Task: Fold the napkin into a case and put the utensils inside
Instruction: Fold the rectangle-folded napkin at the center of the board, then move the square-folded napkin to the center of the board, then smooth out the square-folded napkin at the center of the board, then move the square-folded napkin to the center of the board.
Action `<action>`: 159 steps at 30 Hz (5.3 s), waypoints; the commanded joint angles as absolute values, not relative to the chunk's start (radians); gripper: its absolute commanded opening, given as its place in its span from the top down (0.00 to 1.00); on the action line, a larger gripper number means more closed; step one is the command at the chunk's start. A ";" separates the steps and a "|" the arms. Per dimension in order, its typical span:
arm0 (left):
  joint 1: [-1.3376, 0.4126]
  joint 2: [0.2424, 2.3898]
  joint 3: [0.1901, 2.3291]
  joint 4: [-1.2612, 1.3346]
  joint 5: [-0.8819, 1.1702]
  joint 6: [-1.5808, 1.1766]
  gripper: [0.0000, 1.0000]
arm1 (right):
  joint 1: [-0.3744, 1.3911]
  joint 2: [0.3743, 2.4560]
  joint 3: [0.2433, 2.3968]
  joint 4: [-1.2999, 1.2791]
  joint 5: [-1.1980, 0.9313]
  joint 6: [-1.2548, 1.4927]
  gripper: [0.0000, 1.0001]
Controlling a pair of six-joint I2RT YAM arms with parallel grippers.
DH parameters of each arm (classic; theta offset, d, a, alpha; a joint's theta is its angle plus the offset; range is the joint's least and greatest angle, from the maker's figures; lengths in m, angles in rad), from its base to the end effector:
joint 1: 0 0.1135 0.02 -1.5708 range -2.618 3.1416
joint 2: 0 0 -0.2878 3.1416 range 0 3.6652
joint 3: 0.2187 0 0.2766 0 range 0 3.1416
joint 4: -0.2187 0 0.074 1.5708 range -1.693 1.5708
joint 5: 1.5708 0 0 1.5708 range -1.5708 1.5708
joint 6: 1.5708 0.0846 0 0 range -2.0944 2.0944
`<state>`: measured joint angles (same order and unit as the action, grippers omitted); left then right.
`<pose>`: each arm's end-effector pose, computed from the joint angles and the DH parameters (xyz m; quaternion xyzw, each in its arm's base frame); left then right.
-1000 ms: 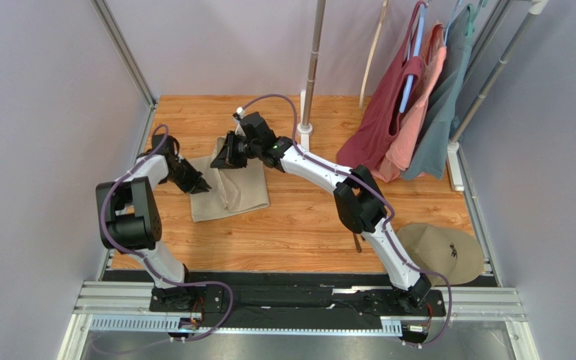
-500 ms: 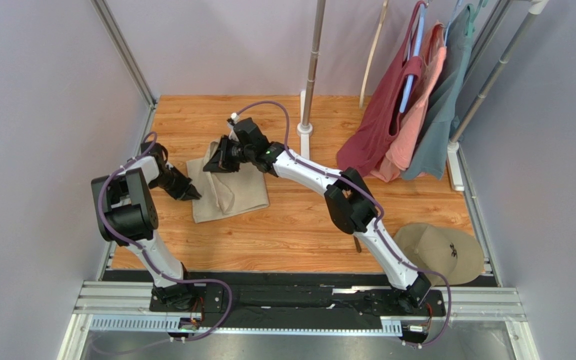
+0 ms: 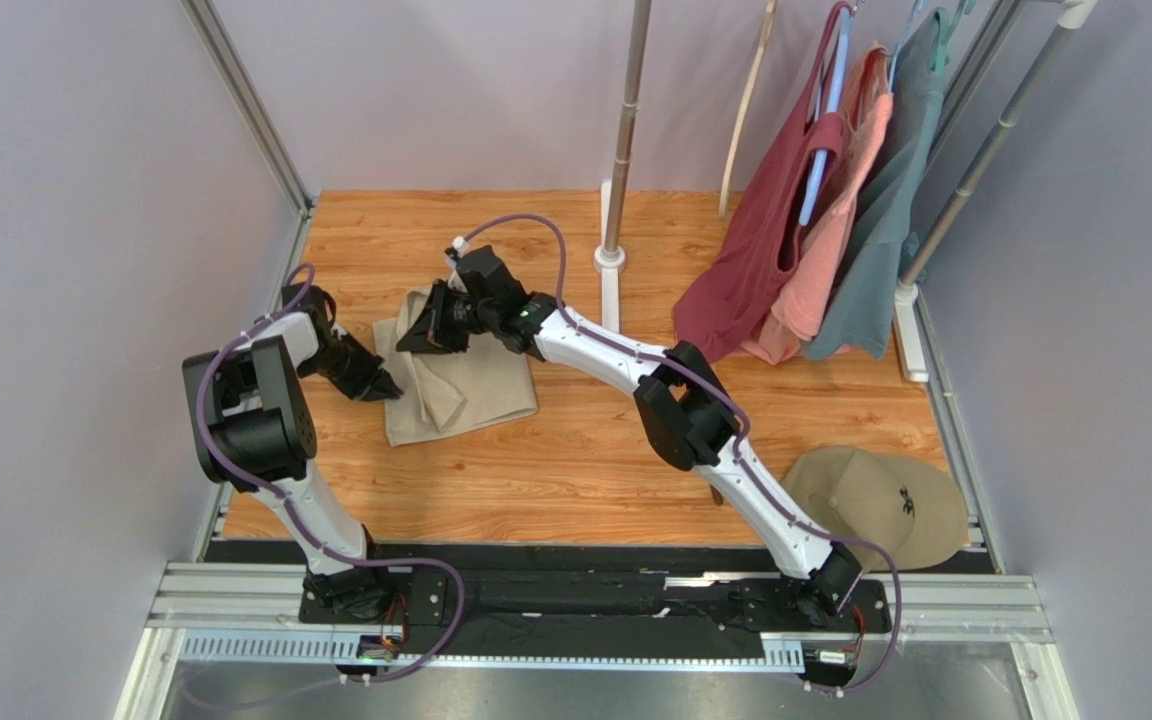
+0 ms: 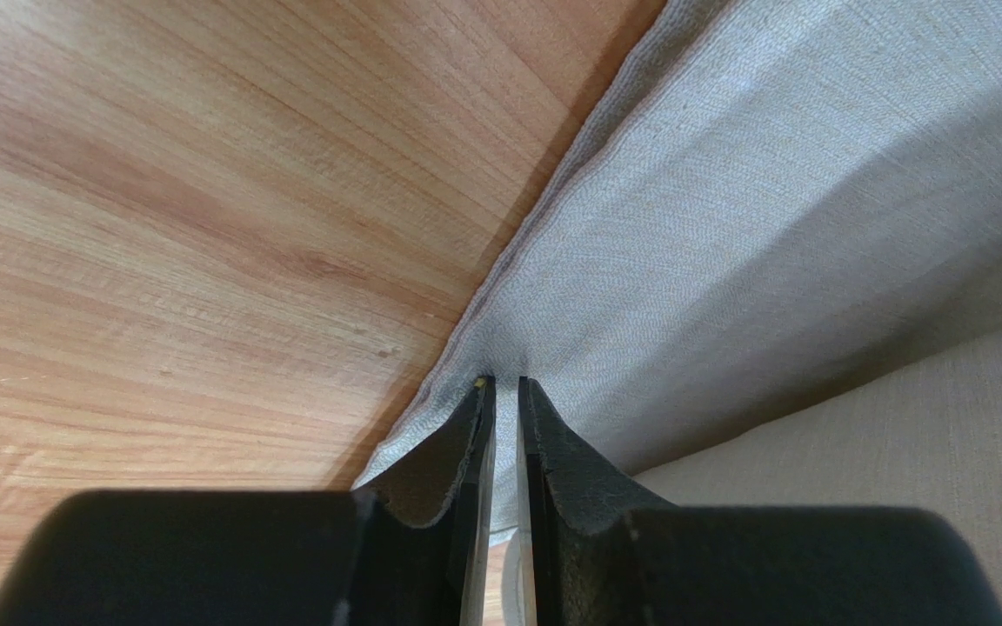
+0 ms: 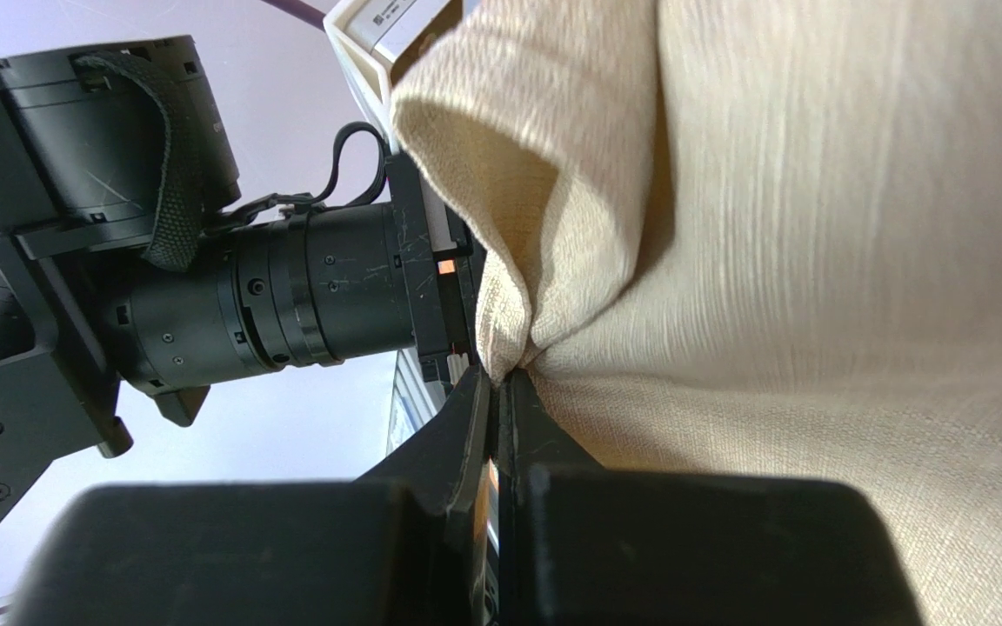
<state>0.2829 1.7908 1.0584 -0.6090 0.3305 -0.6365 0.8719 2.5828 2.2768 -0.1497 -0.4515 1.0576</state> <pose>0.3521 0.0738 0.1085 -0.4179 0.8865 -0.1807 0.0824 0.4056 0.5400 0.1759 -0.0412 0.8344 0.5320 0.1376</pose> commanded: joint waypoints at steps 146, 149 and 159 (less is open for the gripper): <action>-0.192 1.689 1.264 -0.741 0.249 -0.693 0.64 | 0.581 2.432 2.158 -0.650 -0.419 0.338 0.52; -0.192 1.568 1.186 -0.770 0.261 -0.649 0.52 | 0.607 2.228 1.936 -0.623 -0.321 0.324 0.37; -0.278 1.342 0.844 -0.723 0.201 -0.877 0.46 | 0.624 1.887 1.456 -0.597 -0.170 0.368 0.22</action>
<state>-0.2676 1.4082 0.9104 -0.7418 0.2779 -0.7776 0.6258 1.9953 1.5932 -0.6296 -0.2554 0.3626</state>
